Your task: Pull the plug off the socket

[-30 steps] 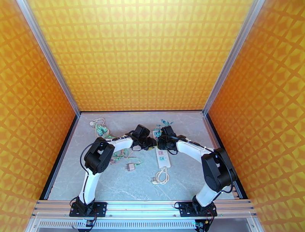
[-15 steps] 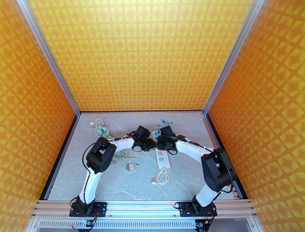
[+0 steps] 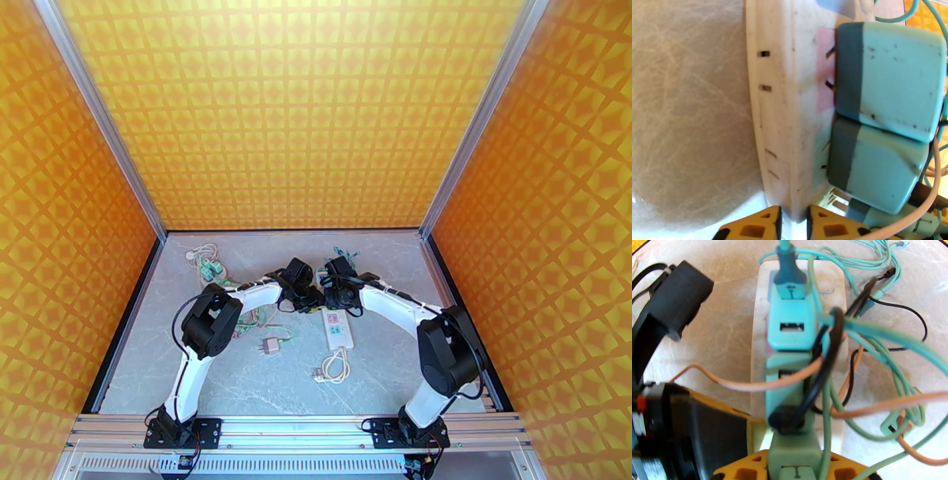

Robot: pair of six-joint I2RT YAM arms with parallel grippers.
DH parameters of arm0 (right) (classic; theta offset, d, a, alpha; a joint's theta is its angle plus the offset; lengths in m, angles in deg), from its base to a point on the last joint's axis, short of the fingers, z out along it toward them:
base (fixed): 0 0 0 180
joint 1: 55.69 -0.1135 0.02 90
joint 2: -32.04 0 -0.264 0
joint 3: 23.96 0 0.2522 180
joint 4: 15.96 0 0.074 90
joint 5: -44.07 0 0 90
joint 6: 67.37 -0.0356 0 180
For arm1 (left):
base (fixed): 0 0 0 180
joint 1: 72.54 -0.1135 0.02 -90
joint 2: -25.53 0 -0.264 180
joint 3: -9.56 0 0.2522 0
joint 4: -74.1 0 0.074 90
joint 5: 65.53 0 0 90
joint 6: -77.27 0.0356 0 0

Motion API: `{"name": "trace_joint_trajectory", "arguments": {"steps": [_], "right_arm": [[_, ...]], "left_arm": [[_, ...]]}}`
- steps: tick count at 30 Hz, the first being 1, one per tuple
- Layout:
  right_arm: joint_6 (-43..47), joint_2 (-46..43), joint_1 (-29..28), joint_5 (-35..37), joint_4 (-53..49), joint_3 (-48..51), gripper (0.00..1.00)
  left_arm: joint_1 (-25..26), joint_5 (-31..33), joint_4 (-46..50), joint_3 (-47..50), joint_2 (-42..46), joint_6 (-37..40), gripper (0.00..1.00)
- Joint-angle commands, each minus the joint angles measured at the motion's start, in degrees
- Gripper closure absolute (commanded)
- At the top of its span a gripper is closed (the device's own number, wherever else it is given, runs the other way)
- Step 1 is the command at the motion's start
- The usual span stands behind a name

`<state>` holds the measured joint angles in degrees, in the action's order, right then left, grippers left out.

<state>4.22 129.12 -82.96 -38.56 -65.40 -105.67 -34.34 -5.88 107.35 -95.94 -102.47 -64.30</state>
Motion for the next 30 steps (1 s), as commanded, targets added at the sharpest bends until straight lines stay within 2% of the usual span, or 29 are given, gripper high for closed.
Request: {"name": "trace_joint_trajectory", "arguments": {"steps": [1, 7, 17, 22, 25, 30], "right_arm": [[0.93, -3.38, -0.2, 3.77, -3.01, -0.5, 0.83], [0.39, -7.89, 1.13, 6.34, -6.01, 1.18, 0.85], [-0.9, -10.79, 7.17, 8.79, -9.47, 5.29, 0.86], [-1.35, -9.73, 9.27, 8.09, -9.58, 7.51, 0.85], [-1.65, -7.83, 9.84, 8.3, -9.81, 8.43, 0.85], [-2.66, -3.96, 11.04, 13.03, -12.11, 8.31, 0.85]], "left_arm": [[0.36, 4.07, 7.97, 1.74, -3.26, 1.13, 0.76], [-0.07, 4.24, 7.94, 2.1, -2.25, 1.31, 0.75], [-0.06, 4.61, 7.99, 2.92, -1.33, 1.32, 0.76], [-0.05, 4.6, 7.76, 3.41, -0.38, 1.61, 0.76], [-1.74, 4.6, 7.88, 3.41, 0.19, 1.81, 0.76], [-1.73, 4.6, 8.03, 3.41, 1.01, 2.19, 0.75]]}}
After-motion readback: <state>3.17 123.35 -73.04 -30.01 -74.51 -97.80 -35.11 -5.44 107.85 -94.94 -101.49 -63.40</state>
